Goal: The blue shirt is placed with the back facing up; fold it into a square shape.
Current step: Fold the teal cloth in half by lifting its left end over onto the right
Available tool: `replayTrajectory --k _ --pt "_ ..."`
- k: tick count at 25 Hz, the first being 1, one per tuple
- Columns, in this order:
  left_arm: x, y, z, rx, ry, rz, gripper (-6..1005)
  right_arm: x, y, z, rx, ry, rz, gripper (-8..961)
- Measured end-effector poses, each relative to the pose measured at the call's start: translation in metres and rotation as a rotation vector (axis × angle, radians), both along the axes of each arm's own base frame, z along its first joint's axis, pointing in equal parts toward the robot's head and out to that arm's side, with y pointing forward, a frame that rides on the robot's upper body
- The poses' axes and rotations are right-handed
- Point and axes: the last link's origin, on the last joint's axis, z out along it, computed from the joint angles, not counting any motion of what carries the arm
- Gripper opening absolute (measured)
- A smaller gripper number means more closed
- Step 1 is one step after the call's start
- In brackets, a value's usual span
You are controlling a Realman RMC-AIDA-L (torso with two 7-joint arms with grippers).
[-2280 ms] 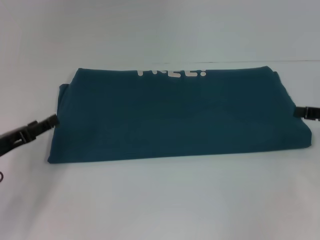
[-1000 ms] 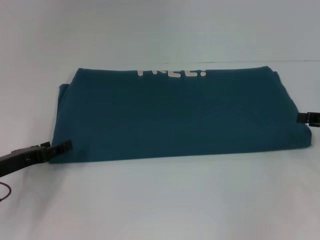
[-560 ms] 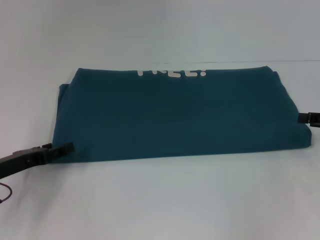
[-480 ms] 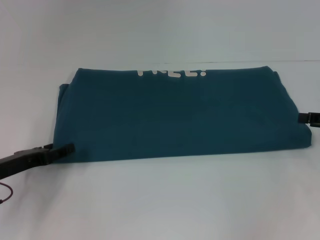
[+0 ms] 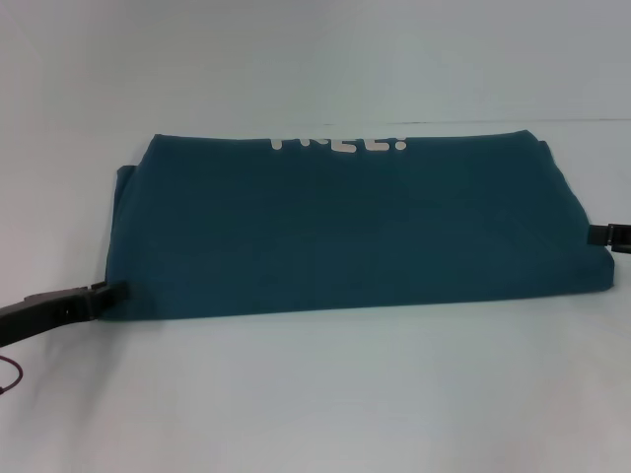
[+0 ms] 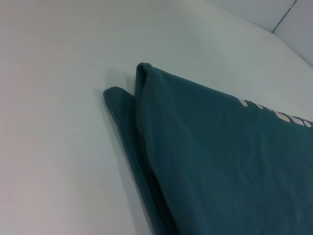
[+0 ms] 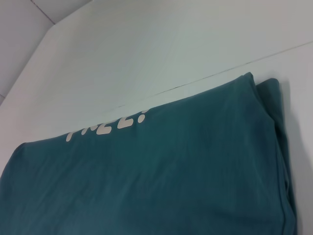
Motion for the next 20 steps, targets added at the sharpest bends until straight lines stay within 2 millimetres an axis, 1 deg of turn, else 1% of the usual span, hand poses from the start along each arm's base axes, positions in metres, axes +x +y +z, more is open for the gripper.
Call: replayTrajectory --k 2,5,10,20 --pt "0.000 0.001 0.000 0.003 0.003 0.001 408 0.000 0.000 0.000 0.000 0.000 -0.001 576" --pt "0.000 0.002 0.001 0.007 0.006 0.004 209 0.001 0.000 0.000 0.004 -0.001 -0.003 577" --pt "0.001 0.003 0.002 0.010 0.008 -0.001 -2 0.003 0.001 -0.002 0.013 -0.013 -0.016 577" --pt "0.002 0.003 0.007 0.009 0.000 -0.005 0 0.012 -0.001 -0.009 0.001 -0.051 -0.048 577"
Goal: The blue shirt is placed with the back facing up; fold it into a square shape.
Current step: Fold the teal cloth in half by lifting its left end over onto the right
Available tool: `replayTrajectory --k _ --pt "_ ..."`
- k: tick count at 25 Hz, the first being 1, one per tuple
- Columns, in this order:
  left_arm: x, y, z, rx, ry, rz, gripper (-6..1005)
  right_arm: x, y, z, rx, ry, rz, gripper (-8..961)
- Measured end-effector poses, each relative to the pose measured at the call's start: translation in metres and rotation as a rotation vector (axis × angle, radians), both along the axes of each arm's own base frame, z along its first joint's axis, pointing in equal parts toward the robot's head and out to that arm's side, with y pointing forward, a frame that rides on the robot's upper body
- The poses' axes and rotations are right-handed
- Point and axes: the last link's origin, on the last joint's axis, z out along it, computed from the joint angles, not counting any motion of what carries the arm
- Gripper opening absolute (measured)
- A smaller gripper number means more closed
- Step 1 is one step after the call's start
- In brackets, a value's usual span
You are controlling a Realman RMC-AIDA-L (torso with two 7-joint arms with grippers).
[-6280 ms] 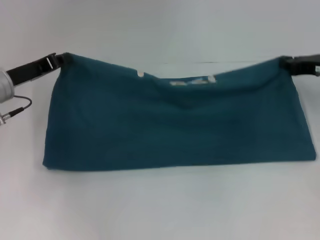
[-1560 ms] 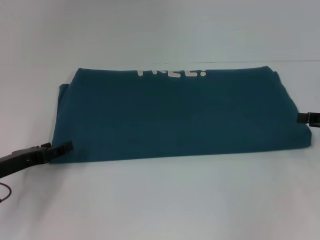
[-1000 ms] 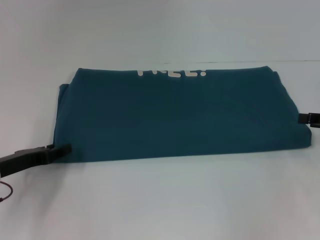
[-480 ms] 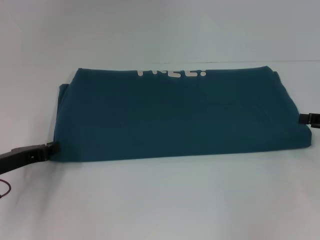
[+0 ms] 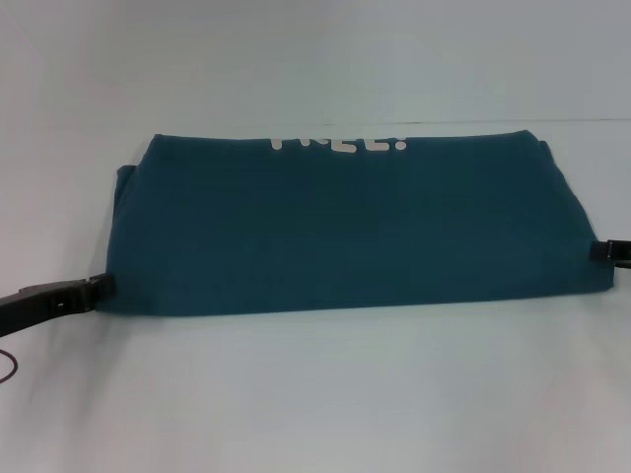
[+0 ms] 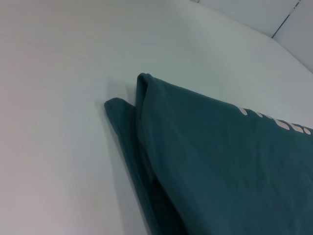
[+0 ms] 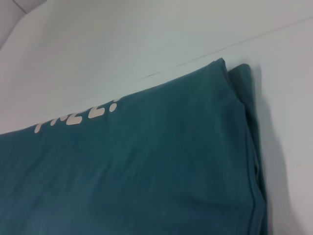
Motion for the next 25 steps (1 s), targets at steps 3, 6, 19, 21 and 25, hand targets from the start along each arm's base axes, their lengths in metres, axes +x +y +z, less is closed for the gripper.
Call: replayTrajectory --k 3,6,19,21,25 --pt "0.000 0.001 0.002 0.002 0.000 0.002 -1 0.000 0.001 -0.003 0.007 -0.004 -0.003 576" --pt "0.000 0.001 0.003 0.003 0.001 0.002 -1 0.000 0.001 -0.005 0.006 -0.005 -0.003 576" --pt "0.001 0.004 0.005 0.006 0.004 -0.003 -1 0.001 0.003 -0.016 -0.012 -0.013 -0.004 476" --pt "0.001 0.004 0.005 0.008 0.007 -0.002 -1 0.000 0.002 -0.017 -0.018 -0.011 0.006 453" --pt "0.000 0.003 0.006 0.010 0.009 0.000 -1 -0.002 -0.001 -0.017 -0.026 0.001 0.021 157"
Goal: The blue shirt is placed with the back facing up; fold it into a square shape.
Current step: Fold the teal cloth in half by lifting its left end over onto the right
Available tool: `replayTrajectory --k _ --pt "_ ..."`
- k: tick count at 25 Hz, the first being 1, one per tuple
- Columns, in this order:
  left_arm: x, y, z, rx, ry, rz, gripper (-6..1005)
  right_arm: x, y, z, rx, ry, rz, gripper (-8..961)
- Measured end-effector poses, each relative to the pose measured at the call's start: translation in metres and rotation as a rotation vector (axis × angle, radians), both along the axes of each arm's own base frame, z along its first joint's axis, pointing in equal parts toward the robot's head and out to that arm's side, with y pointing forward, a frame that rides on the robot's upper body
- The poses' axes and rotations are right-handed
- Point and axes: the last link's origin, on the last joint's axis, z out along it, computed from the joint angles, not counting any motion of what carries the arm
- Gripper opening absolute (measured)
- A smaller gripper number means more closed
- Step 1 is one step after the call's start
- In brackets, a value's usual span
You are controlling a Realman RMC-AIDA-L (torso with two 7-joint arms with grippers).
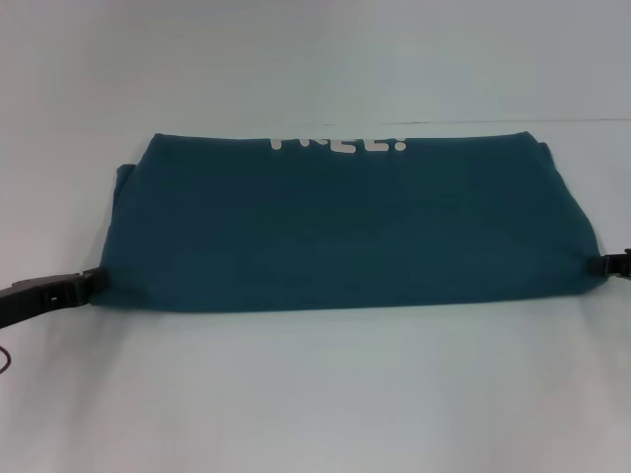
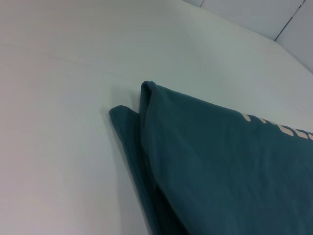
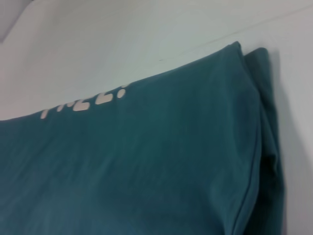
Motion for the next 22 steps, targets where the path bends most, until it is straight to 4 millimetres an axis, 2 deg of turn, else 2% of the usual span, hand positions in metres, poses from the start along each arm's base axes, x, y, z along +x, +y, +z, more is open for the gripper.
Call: replayTrajectory --k 4,22 --pt "-0.002 -0.001 0.004 0.009 0.003 0.008 0 -0.002 -0.003 0.001 -0.006 0.022 0.014 30" --pt "-0.009 -0.010 0.017 0.009 0.030 0.027 -1 0.006 -0.013 0.000 -0.005 0.033 -0.005 17"
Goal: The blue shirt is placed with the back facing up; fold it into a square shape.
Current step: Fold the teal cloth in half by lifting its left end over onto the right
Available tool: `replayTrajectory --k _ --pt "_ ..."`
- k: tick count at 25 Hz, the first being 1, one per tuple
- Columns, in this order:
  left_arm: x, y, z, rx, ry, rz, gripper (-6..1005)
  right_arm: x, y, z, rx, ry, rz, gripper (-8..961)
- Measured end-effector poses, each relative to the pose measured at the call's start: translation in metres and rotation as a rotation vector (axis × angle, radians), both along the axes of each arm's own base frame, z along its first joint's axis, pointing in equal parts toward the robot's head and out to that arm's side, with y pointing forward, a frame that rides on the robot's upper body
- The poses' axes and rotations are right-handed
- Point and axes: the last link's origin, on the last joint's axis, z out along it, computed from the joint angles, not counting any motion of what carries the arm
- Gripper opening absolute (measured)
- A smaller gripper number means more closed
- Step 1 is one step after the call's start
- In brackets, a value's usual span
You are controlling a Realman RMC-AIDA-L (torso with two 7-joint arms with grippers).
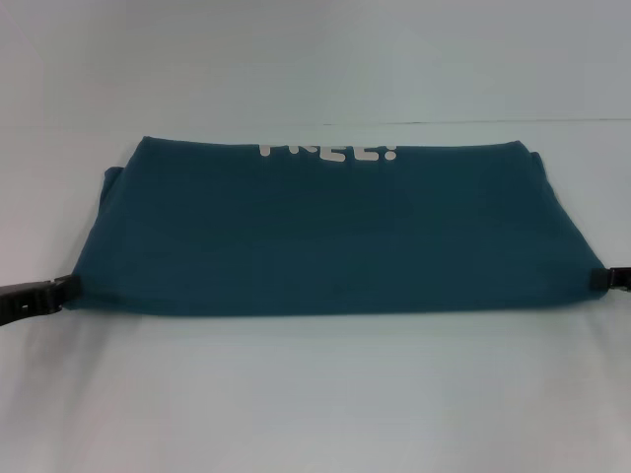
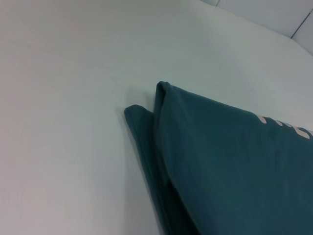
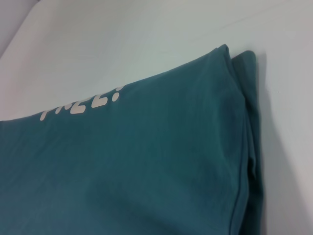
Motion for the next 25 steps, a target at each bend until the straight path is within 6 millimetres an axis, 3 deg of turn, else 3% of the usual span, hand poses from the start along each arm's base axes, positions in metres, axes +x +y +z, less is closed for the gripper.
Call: replayTrajectory --k 20,25 --pt "0.0036 -0.0020 0.0039 -0.002 -0.036 -0.012 0 -0.0023 -0.0030 -0.0006 -0.006 0.026 0.011 22" --pt "0.0084 -0.0048 0.0088 -0.015 -0.074 -0.038 40 -0.0009 -0.0020 0.0045 0.004 0.022 0.010 23"
